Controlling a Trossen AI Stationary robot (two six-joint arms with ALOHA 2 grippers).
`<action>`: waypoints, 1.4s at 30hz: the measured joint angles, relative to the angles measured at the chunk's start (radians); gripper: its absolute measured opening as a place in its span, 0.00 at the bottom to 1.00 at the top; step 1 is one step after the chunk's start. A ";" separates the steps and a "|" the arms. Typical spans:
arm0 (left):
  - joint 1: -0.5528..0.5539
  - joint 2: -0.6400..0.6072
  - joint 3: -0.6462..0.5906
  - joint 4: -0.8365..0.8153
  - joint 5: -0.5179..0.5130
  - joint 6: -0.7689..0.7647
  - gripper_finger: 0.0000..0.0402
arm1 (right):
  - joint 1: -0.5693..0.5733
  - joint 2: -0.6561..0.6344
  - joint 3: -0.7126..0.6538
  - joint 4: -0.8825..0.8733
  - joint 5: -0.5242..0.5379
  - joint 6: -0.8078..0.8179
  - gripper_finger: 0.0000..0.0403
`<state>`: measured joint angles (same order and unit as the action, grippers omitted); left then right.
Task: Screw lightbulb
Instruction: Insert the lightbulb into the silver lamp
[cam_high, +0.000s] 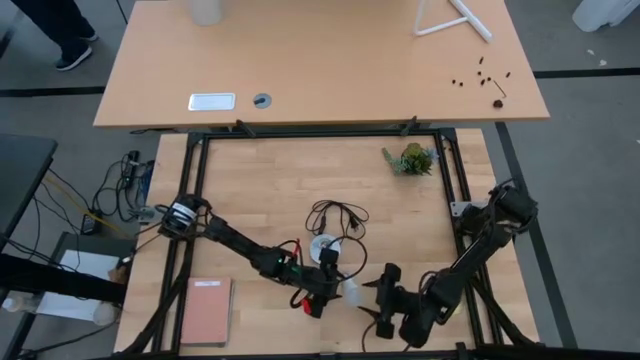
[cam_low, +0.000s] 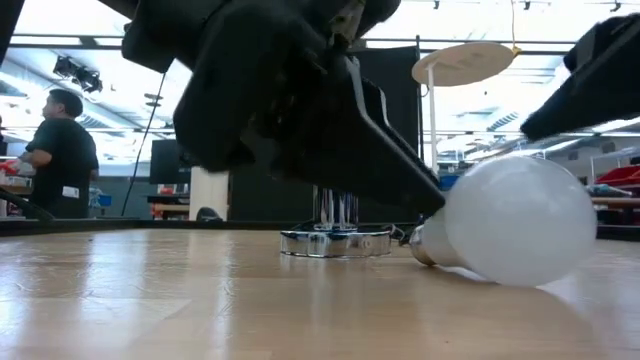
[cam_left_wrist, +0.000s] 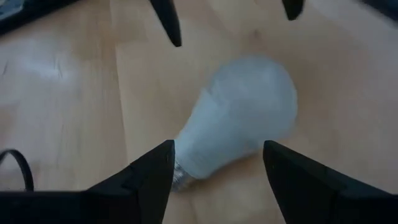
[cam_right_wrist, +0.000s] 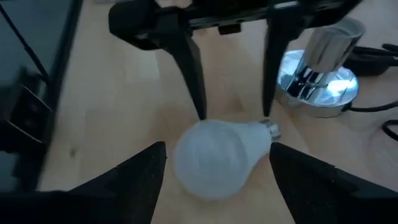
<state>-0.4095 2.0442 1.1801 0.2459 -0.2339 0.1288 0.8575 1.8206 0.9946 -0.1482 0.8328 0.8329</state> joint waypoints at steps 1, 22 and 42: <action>0.000 0.003 -0.001 -0.005 -0.008 0.001 0.62 | -0.002 0.023 0.016 -0.009 0.007 -0.003 0.74; 0.011 0.041 0.000 0.103 -0.081 -0.064 0.62 | -0.025 0.109 0.072 -0.108 0.143 0.135 0.76; 0.017 0.041 0.001 0.100 -0.091 -0.111 0.62 | -0.056 0.159 0.030 -0.109 0.089 0.129 0.84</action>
<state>-0.3927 2.0850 1.1809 0.3455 -0.3248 0.0175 0.8017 1.9800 1.0243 -0.2575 0.9214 0.9621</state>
